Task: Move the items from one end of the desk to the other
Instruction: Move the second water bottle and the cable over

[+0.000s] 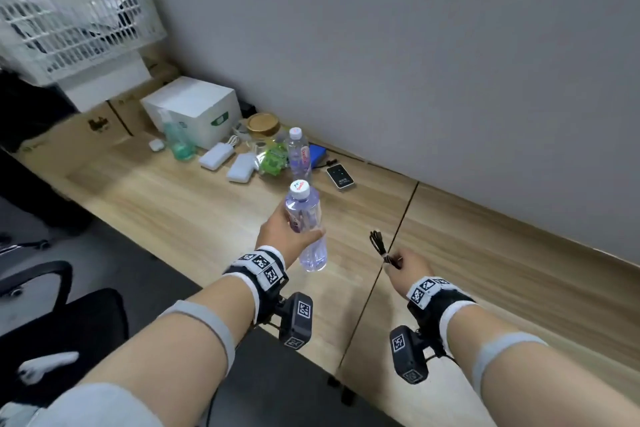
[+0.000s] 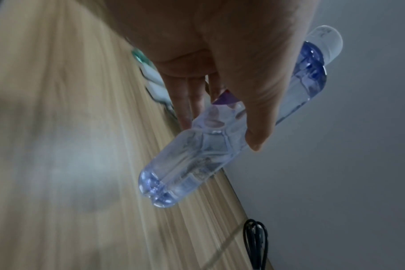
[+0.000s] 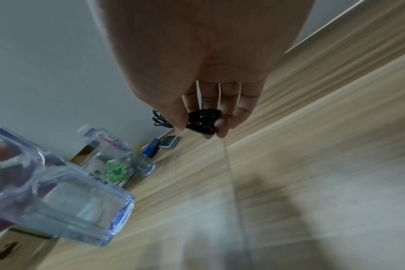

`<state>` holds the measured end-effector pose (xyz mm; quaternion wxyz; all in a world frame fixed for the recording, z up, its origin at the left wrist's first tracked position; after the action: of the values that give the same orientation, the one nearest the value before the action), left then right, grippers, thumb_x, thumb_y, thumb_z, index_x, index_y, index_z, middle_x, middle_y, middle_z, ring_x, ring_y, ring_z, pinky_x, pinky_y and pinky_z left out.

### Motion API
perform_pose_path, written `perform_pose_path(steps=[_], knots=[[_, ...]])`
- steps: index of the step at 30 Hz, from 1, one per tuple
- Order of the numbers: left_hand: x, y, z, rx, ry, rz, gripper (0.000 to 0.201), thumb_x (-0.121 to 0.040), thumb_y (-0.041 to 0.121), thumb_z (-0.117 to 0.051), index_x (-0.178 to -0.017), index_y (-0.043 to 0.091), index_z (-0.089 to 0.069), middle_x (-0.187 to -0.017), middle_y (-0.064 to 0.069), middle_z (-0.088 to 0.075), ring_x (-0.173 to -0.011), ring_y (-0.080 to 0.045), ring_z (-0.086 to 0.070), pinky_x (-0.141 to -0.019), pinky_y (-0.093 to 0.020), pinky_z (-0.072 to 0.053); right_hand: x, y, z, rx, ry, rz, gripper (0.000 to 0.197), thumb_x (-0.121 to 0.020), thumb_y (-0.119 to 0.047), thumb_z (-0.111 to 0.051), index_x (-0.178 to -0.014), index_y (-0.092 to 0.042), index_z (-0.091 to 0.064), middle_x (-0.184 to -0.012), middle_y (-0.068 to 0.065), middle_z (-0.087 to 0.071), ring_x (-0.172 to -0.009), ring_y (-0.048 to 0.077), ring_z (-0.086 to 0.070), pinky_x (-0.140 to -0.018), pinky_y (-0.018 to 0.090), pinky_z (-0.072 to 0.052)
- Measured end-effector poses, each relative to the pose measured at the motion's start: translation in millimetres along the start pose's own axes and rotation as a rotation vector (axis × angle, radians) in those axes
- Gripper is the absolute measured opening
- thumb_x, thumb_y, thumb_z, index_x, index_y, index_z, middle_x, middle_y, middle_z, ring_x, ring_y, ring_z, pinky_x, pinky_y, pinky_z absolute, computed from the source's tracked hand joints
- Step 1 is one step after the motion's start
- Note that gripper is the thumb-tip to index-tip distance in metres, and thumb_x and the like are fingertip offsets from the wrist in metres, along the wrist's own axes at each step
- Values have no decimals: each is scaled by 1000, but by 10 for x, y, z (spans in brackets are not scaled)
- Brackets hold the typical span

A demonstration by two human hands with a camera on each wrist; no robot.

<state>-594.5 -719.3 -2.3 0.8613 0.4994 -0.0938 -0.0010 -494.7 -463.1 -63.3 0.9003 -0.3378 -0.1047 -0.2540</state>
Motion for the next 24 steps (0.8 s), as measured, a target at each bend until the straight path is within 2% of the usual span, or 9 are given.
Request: perform_pose_path(steps=[4, 7, 12, 15, 19, 21, 24], knots=[[-168, -265, 737, -25, 72, 31, 67, -58, 46, -87, -116, 35, -58, -96, 13, -71, -90, -11, -69, -88, -30, -53, -30, -671, -397, 22, -44, 49, 20, -91, -29, -60, -106, -17, -59, -100, 6, -70, -82, 25, -57, -70, 25, -39], [-343, -451, 1090, -36, 109, 48, 63, -64, 41, -88, -119, 33, -57, -92, 15, -67, -86, -9, -66, -82, -26, -48, -141, -1021, -630, 30, -77, 59, 19, -91, -31, -60, -106, -19, -58, -98, 3, -68, -81, 23, -58, -71, 25, -42], [-786, -780, 1529, -52, 123, 82, 63, -66, 30, -87, -122, 31, -57, -97, 10, -70, -88, -11, -67, -83, -24, -46, -485, -1584, -1037, 16, -118, 111, 21, -89, -29, -63, -107, -19, -61, -101, 3, -69, -87, 23, -61, -74, 25, -43], [-1208, -991, 1806, -83, 124, 117, 65, -68, 28, -86, -126, 30, -57, -100, 7, -70, -92, -15, -67, -84, -24, -46, -789, -1945, -1339, 2, -148, 134, 20, -86, -26, -65, -105, -19, -65, -100, 3, -67, -89, 24, -62, -76, 26, -46], [-1838, -1213, 2085, -154, 85, 133, 68, -69, 28, -86, -128, 33, -53, -104, 6, -69, -95, -18, -65, -84, -25, -45, -1267, -2414, -1725, -30, -173, 132, 15, -82, -22, -67, -97, -19, -68, -87, 3, -66, -80, 25, -62, -72, 28, -49], [-2165, -1354, 2255, -167, 80, 158, 69, -68, 29, -86, -129, 33, -52, -105, 6, -69, -96, -18, -66, -85, -26, -47, -1522, -2672, -1954, -36, -194, 124, 13, -79, -23, -66, -92, -23, -66, -90, 6, -68, -79, 26, -63, -70, 28, -49], [-2580, -1579, 2556, -149, 104, 203, 70, -66, 31, -87, -128, 33, -55, -104, 8, -70, -96, -16, -67, -86, -28, -49, -1831, -3087, -2291, -12, -236, 128, 14, -77, -27, -66, -91, -27, -65, -97, 8, -66, -86, 27, -63, -76, 31, -53]])
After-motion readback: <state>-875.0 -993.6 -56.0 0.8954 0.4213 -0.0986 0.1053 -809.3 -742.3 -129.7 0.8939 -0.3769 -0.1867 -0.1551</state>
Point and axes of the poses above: each hand's wrist, its own x-axis away from the middle knuckle, its own z-axis out of the back of the hand, y = z × x, the point moved 6 cm from there along -x, towards the middle knuckle
